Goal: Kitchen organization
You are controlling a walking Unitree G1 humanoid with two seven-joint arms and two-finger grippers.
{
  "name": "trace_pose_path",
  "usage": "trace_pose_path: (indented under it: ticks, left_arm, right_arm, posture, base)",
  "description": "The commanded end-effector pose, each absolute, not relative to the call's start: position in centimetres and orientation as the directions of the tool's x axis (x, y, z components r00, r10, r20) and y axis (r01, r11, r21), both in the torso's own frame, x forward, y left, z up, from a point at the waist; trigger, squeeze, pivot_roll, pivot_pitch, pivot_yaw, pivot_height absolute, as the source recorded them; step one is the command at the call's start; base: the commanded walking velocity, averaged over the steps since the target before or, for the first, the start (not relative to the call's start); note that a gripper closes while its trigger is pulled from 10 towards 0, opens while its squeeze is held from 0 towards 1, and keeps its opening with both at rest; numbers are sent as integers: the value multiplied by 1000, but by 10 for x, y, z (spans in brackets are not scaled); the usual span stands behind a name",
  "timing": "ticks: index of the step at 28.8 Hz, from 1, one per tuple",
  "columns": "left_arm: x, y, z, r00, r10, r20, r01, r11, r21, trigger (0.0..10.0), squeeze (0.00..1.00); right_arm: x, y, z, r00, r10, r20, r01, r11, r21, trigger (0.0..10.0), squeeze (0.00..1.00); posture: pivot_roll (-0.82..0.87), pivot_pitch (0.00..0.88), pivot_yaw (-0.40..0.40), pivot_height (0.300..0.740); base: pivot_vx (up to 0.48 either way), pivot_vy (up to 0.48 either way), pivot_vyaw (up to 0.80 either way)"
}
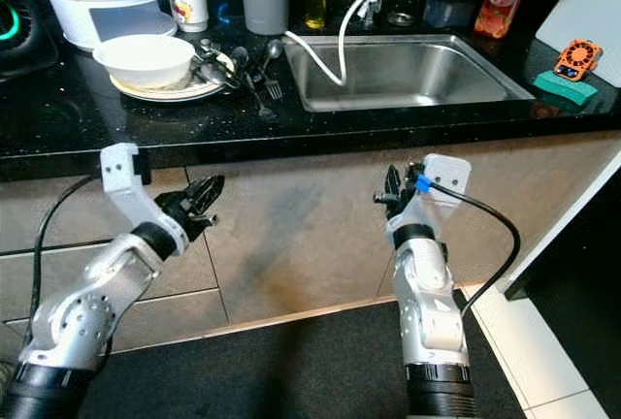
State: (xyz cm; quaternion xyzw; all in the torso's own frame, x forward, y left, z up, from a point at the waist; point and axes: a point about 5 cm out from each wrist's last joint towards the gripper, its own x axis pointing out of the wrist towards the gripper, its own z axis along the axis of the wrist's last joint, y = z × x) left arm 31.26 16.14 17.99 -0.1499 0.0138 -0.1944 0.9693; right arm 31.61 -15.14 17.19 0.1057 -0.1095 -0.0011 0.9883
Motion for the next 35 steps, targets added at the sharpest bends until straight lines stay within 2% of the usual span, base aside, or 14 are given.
trace_pose_path:
  ticks: [1,5,14,18,20,22,26,35]
  left_arm:
    - [311,165,176,933,-359,10,352,908,-226,10000,0]
    - [303,170,178,949,-315,10,314,942,-119,10000,0]
    - [298,174,177,966,-259,-6,259,966,-22,10000,0]
    - [302,173,189,970,-236,50,234,971,55,10000,0]
    - [304,172,209,964,-200,175,190,979,76,10000,0]
    - [304,172,216,961,-171,218,160,985,70,10000,0]
    - [307,173,228,954,-139,265,129,990,54,10000,0]
    - [309,176,242,931,-122,343,86,989,117,10000,0]
  right_arm:
    - [315,-155,171,977,-38,211,-8,977,211,10000,0]
    - [311,-158,161,983,-45,180,12,984,180,10000,0]
    - [311,-171,163,979,-80,188,57,991,123,10000,0]
    - [313,-172,172,973,-74,220,50,992,112,10000,0]
    - [314,-176,191,945,-131,299,85,983,163,10000,0]
    - [314,-177,202,928,-157,339,100,978,181,10000,0]
    - [314,-178,218,906,-167,389,107,979,173,10000,0]
    - [313,-177,234,878,-156,453,87,982,169,10000,0]
  posture:
    - [101,37,-25,740]
    - [101,37,-26,740]
    - [101,49,-34,740]
    - [107,48,-37,740]
    - [112,44,-39,740]
    - [112,44,-39,740]
    - [103,36,-37,740]
    - [102,31,-38,740]
  base:
    - [0,0,0]
    - [0,0,0]
    - [0,0,0]
    - [0,0,0]
    - [0,0,0]
    - [0,0,0]
    - [0,0,0]
    - [0,0,0]
